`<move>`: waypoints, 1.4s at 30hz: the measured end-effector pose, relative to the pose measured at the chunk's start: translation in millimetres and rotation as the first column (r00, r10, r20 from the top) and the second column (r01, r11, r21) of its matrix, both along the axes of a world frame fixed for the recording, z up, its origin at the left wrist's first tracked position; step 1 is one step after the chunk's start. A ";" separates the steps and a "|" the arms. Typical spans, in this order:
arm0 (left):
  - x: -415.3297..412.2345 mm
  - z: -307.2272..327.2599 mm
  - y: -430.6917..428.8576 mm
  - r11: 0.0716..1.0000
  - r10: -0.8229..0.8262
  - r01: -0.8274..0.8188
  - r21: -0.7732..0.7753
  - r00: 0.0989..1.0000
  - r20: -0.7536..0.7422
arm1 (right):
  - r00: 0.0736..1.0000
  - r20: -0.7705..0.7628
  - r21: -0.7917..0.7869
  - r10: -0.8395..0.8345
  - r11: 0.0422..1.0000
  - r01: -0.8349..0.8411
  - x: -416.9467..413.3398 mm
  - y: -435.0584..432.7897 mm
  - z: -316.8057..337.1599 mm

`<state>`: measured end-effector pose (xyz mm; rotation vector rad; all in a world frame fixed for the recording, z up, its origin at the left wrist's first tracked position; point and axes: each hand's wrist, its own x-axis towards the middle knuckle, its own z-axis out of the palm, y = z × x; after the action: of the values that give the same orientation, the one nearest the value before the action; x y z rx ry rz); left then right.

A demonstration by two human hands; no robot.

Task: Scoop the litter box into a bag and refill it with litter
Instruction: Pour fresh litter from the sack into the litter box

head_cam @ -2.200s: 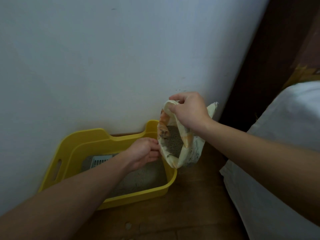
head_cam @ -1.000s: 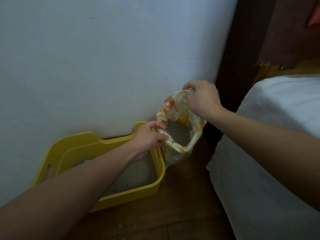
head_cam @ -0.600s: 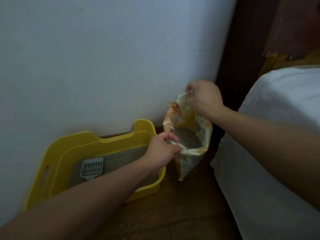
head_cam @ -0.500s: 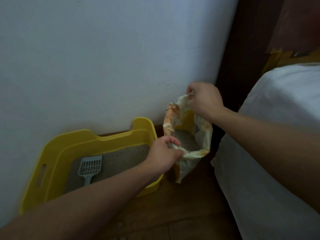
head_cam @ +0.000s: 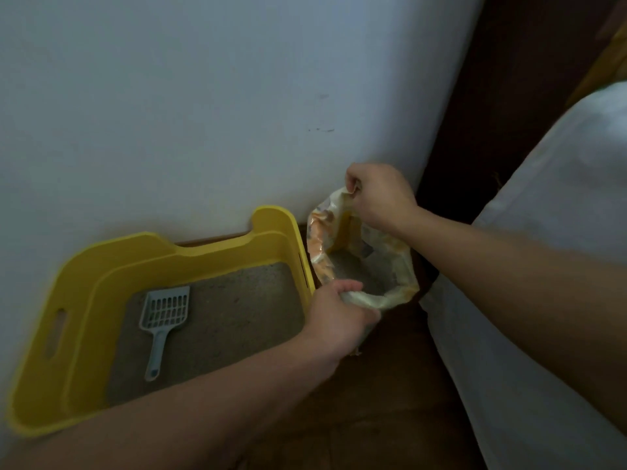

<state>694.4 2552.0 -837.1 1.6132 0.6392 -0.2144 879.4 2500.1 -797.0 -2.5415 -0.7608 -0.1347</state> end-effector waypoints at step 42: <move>-15.2 -38.1 -36.3 0.966 0.258 -0.258 -0.028 0.966 0.006 | 0.973 -0.130 -0.076 0.189 0.977 -0.200 3.5 -6.4 -61.1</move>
<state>679.2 2515.7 -875.2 1.4868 0.8282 -0.0230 882.9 2493.7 -858.1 -2.5126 -0.9806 0.1217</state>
